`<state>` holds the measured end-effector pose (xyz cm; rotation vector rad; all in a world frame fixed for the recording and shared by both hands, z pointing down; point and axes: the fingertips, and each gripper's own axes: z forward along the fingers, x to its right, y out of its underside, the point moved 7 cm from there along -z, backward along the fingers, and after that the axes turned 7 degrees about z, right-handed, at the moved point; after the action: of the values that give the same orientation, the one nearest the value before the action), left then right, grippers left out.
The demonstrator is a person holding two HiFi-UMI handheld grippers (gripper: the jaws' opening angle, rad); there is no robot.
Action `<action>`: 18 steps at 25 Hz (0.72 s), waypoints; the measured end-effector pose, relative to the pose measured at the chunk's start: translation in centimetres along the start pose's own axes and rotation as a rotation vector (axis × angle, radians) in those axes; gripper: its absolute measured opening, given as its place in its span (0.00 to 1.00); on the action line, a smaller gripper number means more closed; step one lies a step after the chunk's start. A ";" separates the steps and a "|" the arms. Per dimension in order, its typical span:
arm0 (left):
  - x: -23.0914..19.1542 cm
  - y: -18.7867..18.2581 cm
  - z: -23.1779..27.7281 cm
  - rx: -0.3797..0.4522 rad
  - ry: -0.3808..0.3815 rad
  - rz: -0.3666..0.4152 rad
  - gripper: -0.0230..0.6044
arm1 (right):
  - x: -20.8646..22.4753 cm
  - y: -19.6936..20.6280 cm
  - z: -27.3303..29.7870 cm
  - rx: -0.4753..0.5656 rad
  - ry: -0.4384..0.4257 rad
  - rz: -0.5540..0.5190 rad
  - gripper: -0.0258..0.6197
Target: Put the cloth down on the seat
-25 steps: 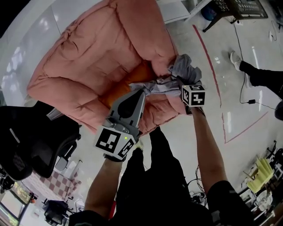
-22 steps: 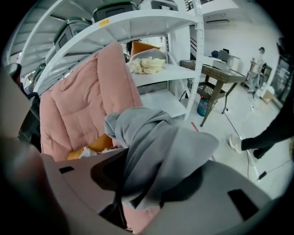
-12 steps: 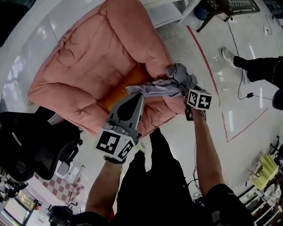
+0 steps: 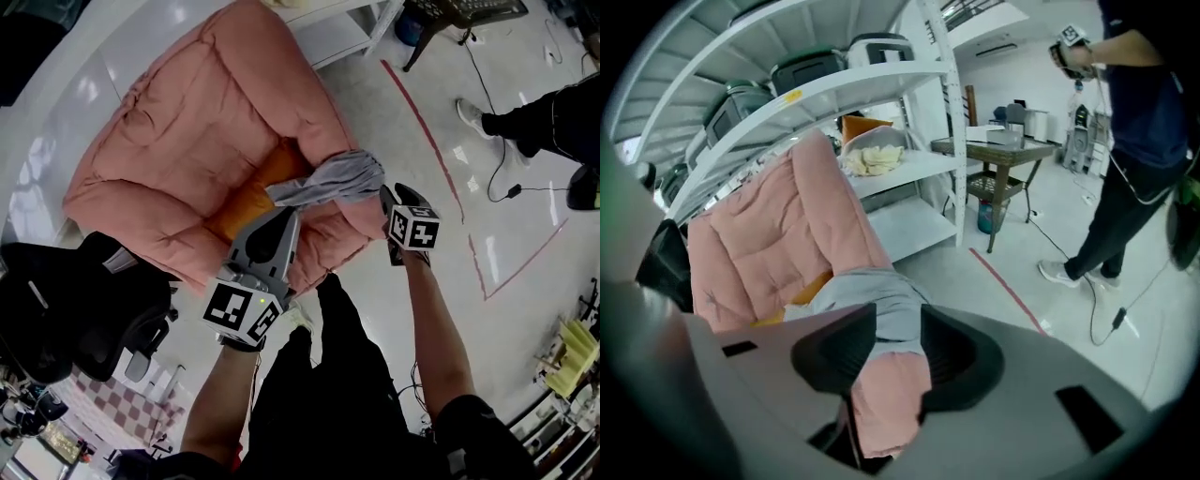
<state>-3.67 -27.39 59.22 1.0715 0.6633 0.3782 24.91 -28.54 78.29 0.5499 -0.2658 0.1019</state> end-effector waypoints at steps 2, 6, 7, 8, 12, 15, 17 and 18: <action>0.4 0.1 -0.5 0.005 0.004 0.007 0.04 | -1.3 -0.5 -0.7 0.030 -0.031 -0.042 0.26; 1.3 0.0 -1.8 0.008 -0.003 0.022 0.04 | -4.1 -1.6 -3.8 0.137 -0.081 -0.069 0.10; 1.6 -0.2 -2.2 0.008 -0.006 0.027 0.04 | -4.7 -1.9 -4.8 0.159 -0.089 -0.079 0.09; 1.9 -0.5 -2.7 0.009 -0.009 0.032 0.04 | -5.3 -2.1 -5.8 0.181 -0.096 -0.089 0.08; 2.6 -1.5 -5.0 0.008 -0.029 0.039 0.04 | -7.8 -2.9 -9.9 0.267 -0.132 -0.124 0.06; 3.2 -2.1 -7.0 0.007 -0.043 0.039 0.04 | -10.1 -2.9 -13.2 0.319 -0.162 -0.155 0.06; 3.7 -2.5 -8.5 0.006 -0.053 0.038 0.04 | -11.7 -2.8 -15.5 0.343 -0.178 -0.176 0.06; 3.9 -2.8 -9.2 0.005 -0.057 0.038 0.04 | -12.5 -2.8 -16.7 0.355 -0.186 -0.185 0.06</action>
<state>-6.92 -20.05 52.55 1.0971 0.5942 0.3775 17.11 -22.41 59.75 0.9365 -0.3793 -0.0847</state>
